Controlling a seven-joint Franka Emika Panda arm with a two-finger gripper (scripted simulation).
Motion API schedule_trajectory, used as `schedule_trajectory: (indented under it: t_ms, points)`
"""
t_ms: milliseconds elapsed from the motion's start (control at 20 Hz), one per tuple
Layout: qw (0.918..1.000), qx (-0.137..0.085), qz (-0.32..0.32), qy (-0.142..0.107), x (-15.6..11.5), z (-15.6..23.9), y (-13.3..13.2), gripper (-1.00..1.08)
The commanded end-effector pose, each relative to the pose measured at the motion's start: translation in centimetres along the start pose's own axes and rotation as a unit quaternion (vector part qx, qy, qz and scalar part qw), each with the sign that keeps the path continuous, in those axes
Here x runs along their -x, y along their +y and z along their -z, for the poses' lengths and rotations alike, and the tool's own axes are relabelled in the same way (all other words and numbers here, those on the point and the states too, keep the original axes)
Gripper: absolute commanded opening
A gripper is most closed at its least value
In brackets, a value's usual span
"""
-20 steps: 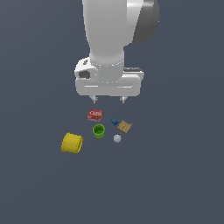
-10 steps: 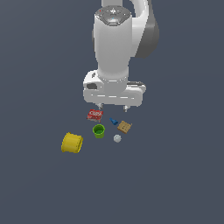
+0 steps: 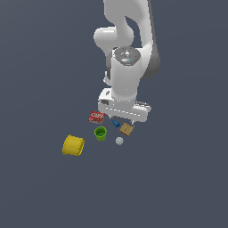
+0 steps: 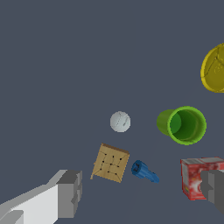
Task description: Pick up a designated object from a clutter of objects.
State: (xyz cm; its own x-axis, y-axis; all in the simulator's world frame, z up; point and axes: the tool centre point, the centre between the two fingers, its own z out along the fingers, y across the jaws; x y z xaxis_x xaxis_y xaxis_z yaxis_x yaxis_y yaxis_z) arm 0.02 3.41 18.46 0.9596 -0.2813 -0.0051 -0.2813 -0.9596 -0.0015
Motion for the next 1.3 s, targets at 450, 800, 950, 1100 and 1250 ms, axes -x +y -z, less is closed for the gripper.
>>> schedule_trajectory:
  t_ms: [450,800,950,1100,1250]
  points:
    - [0.9946,0.0,-0.103,0.002,4.2,-8.8,-2.1,1.0]
    - [0.9903,0.0,-0.139,0.002,6.1,-11.5,-2.5,1.0]
    - [0.9891,0.0,-0.147,0.003,6.5,-12.1,-2.6,1.0]
    - [0.9886,0.0,-0.151,0.003,6.7,-12.4,-2.6,1.0]
    - [0.9888,0.001,-0.149,0.002,6.7,-12.4,-2.6,1.0]
